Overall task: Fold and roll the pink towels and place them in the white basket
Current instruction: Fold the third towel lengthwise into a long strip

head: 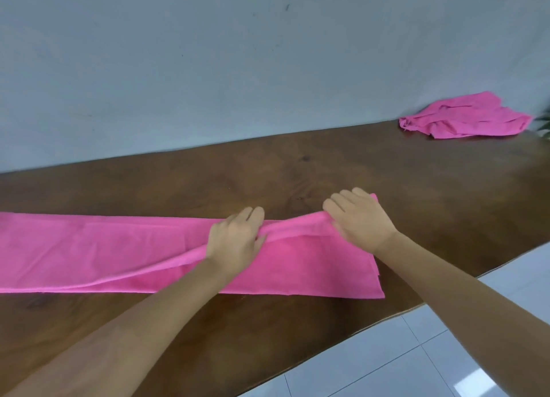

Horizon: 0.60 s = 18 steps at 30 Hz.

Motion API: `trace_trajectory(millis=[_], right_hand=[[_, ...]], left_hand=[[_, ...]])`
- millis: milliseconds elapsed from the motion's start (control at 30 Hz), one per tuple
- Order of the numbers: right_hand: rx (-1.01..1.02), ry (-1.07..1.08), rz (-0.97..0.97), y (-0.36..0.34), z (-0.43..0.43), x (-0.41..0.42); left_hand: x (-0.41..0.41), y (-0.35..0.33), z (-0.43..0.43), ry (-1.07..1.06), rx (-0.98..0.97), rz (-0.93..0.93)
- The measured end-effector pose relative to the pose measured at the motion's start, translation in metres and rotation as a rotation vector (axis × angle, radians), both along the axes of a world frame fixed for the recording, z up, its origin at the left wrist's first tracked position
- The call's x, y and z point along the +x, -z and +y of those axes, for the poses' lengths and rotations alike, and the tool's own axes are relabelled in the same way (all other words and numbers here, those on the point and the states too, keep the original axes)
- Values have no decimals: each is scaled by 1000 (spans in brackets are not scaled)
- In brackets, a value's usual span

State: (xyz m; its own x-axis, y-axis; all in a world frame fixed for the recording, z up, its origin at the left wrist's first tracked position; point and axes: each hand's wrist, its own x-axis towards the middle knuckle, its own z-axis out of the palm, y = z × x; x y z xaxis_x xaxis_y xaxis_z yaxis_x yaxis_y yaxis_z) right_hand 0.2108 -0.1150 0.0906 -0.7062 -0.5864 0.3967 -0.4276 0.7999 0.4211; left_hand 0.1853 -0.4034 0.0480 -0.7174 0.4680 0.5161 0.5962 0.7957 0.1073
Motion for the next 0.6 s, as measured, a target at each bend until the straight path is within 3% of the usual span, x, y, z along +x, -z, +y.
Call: trace_trajectory(millis=[133, 333, 433, 600], right_hand=[[-43, 30, 132, -4, -1, 6], [-16, -39, -191, 73, 37, 96], [-110, 13, -302, 87, 48, 122], [-200, 61, -271, 79, 52, 134]], left_hand=[[4, -13, 7, 15, 75, 52], [44, 47, -5, 427, -215, -153], [43, 54, -8, 454, -166, -219], [43, 46, -5, 476, -85, -178]])
